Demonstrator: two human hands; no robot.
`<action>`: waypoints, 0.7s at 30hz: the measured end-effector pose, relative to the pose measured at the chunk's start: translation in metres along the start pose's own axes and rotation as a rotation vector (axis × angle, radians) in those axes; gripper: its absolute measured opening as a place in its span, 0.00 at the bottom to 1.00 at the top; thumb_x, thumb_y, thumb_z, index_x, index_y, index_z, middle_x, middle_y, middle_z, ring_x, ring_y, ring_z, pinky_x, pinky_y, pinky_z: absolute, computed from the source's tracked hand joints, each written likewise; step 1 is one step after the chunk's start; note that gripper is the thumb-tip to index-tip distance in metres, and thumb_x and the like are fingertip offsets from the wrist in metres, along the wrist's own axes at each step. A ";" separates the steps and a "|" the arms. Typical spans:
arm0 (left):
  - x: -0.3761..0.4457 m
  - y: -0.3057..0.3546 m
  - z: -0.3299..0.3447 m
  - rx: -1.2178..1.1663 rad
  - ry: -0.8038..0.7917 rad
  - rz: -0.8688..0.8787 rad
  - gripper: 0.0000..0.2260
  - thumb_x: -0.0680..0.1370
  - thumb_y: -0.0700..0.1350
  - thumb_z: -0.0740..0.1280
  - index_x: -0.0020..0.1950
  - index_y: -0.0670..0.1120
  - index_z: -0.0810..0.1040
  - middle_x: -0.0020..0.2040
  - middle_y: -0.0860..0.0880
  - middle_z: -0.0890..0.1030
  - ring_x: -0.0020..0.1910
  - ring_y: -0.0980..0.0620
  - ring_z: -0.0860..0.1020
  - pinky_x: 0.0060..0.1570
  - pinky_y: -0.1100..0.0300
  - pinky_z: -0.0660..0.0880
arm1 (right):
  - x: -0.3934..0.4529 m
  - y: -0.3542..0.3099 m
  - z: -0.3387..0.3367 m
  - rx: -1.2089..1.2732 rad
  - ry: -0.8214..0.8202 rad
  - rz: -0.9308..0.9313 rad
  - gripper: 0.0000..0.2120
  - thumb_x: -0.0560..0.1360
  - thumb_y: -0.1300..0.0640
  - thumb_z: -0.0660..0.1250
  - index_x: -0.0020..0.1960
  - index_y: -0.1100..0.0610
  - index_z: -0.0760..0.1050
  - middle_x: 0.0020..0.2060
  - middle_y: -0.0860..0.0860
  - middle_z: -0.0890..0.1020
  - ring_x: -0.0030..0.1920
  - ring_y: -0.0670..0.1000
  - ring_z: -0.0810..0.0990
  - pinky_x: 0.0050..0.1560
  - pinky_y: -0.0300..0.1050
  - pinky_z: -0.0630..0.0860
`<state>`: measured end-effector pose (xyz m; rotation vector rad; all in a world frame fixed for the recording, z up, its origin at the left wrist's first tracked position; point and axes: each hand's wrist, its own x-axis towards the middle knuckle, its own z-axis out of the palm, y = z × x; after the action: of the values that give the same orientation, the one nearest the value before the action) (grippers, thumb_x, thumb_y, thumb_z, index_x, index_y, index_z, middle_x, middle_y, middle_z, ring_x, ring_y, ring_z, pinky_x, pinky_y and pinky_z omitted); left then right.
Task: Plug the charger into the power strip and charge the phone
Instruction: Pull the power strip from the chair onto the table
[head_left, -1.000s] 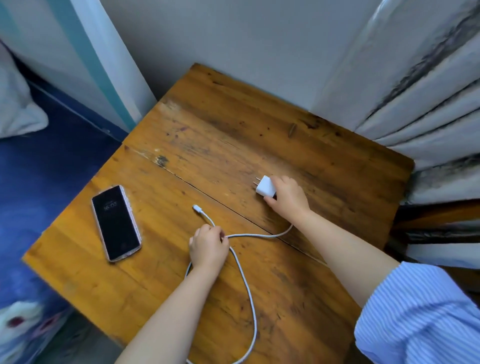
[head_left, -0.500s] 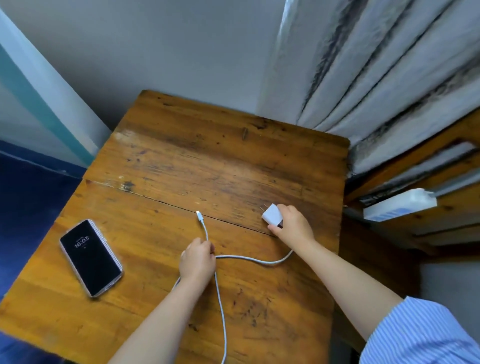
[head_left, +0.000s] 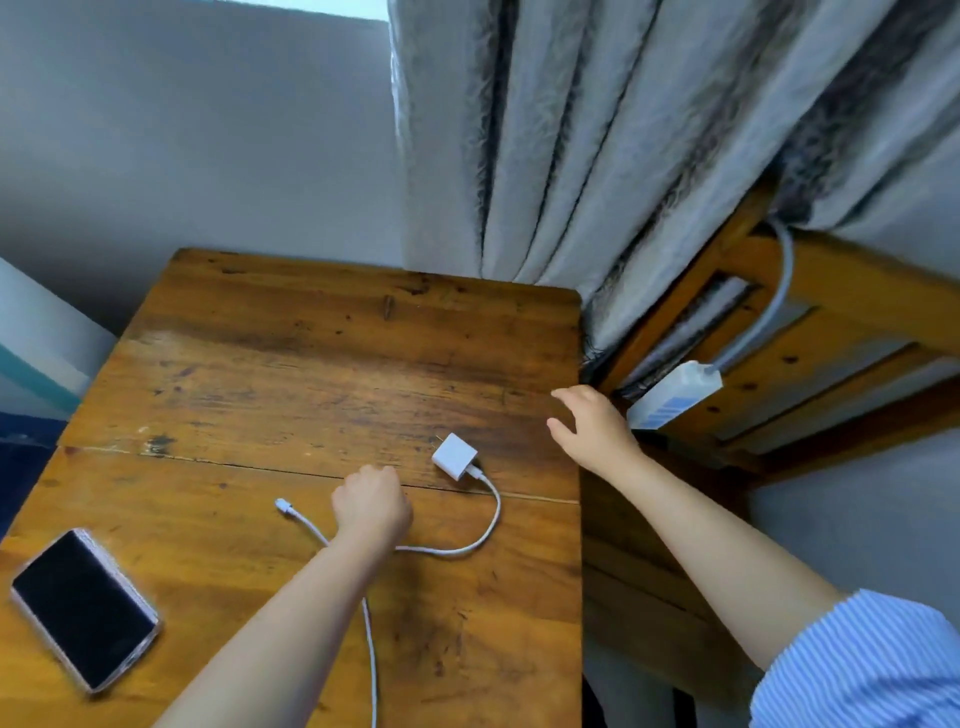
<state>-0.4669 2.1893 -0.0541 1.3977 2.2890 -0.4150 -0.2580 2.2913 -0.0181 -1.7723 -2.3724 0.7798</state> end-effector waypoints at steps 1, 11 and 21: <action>0.002 0.019 -0.010 -0.020 0.004 0.029 0.12 0.77 0.46 0.58 0.57 0.44 0.73 0.58 0.43 0.76 0.57 0.43 0.74 0.52 0.54 0.73 | 0.000 0.011 -0.022 0.000 0.047 -0.007 0.19 0.76 0.57 0.61 0.65 0.61 0.66 0.65 0.58 0.71 0.66 0.56 0.68 0.66 0.49 0.65; -0.021 0.214 -0.094 -0.318 0.189 0.425 0.11 0.77 0.46 0.59 0.53 0.41 0.75 0.53 0.41 0.76 0.50 0.40 0.76 0.41 0.53 0.73 | -0.005 0.134 -0.199 -0.156 0.618 -0.073 0.11 0.71 0.68 0.65 0.53 0.68 0.76 0.48 0.67 0.80 0.51 0.67 0.77 0.52 0.59 0.74; -0.023 0.342 -0.114 -0.739 0.161 0.658 0.05 0.79 0.46 0.59 0.44 0.47 0.71 0.36 0.50 0.74 0.35 0.52 0.72 0.35 0.55 0.72 | 0.005 0.192 -0.223 -0.233 0.508 -0.182 0.15 0.73 0.68 0.61 0.59 0.67 0.72 0.53 0.66 0.80 0.53 0.65 0.77 0.55 0.60 0.74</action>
<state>-0.1751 2.3775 0.0446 1.6531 1.6423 0.6918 -0.0124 2.4123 0.0903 -1.5537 -2.2849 0.0180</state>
